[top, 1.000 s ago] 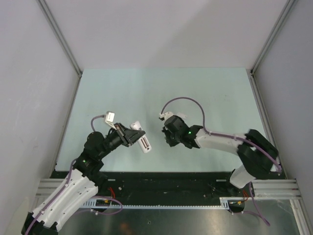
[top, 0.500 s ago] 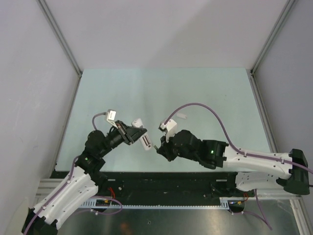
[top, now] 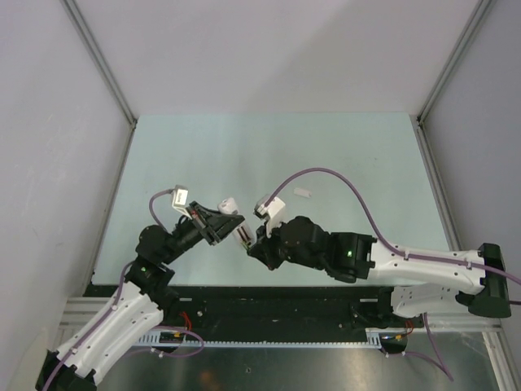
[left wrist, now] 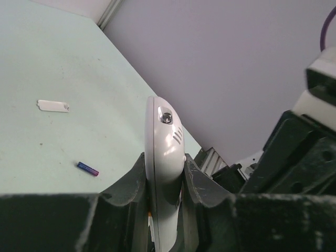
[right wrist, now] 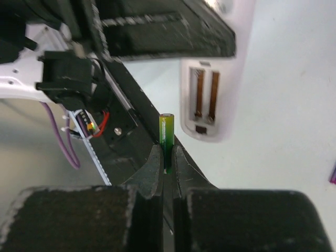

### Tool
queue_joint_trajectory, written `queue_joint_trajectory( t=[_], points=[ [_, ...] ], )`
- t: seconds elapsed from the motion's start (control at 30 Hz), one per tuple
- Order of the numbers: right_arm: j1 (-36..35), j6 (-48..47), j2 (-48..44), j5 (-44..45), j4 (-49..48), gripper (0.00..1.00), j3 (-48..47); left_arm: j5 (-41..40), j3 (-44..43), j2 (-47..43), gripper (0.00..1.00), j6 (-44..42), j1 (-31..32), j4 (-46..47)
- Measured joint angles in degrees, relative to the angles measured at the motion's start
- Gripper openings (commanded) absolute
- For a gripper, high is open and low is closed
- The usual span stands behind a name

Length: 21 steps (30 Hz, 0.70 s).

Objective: Load the batteries into the remote control

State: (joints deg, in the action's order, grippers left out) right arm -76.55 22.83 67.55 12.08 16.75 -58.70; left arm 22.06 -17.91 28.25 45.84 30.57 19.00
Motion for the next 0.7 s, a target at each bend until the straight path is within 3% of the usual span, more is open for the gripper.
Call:
queue_joint_trajectory(
  t=[0.7],
  points=[
    [0.28, -1.99, 5.99, 2.95, -0.57, 0.0, -4.87, 0.83, 0.37, -0.98, 0.0, 0.28, 0.02, 0.15]
  ],
)
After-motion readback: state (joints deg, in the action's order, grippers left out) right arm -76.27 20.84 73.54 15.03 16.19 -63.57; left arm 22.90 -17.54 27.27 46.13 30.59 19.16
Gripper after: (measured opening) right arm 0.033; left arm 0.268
